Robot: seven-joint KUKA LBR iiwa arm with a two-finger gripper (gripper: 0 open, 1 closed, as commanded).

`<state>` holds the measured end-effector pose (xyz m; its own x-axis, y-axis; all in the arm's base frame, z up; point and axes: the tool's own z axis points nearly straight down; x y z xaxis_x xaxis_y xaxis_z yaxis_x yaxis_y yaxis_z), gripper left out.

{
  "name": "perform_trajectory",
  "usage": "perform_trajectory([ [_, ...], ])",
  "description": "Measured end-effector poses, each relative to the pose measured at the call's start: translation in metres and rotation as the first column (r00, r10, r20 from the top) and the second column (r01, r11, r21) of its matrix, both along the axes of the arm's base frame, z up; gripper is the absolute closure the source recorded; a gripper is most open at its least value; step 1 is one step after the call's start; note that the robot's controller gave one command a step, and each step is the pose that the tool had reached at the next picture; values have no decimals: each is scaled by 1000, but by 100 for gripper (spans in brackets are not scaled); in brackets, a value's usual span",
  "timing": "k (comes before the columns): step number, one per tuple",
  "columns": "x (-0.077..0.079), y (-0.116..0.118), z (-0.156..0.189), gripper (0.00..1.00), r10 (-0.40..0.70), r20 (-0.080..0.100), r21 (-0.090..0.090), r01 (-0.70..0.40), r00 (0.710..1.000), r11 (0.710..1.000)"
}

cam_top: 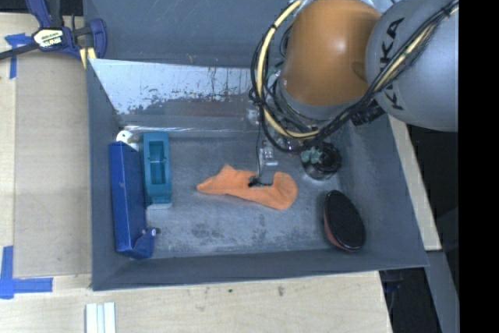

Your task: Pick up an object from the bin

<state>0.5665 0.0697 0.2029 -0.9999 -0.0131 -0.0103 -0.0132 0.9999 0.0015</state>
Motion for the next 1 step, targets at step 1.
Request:
perform_trajectory([
  [1,-2,-6,-16,0,3,-2,-1,-3,1000,1000],
])
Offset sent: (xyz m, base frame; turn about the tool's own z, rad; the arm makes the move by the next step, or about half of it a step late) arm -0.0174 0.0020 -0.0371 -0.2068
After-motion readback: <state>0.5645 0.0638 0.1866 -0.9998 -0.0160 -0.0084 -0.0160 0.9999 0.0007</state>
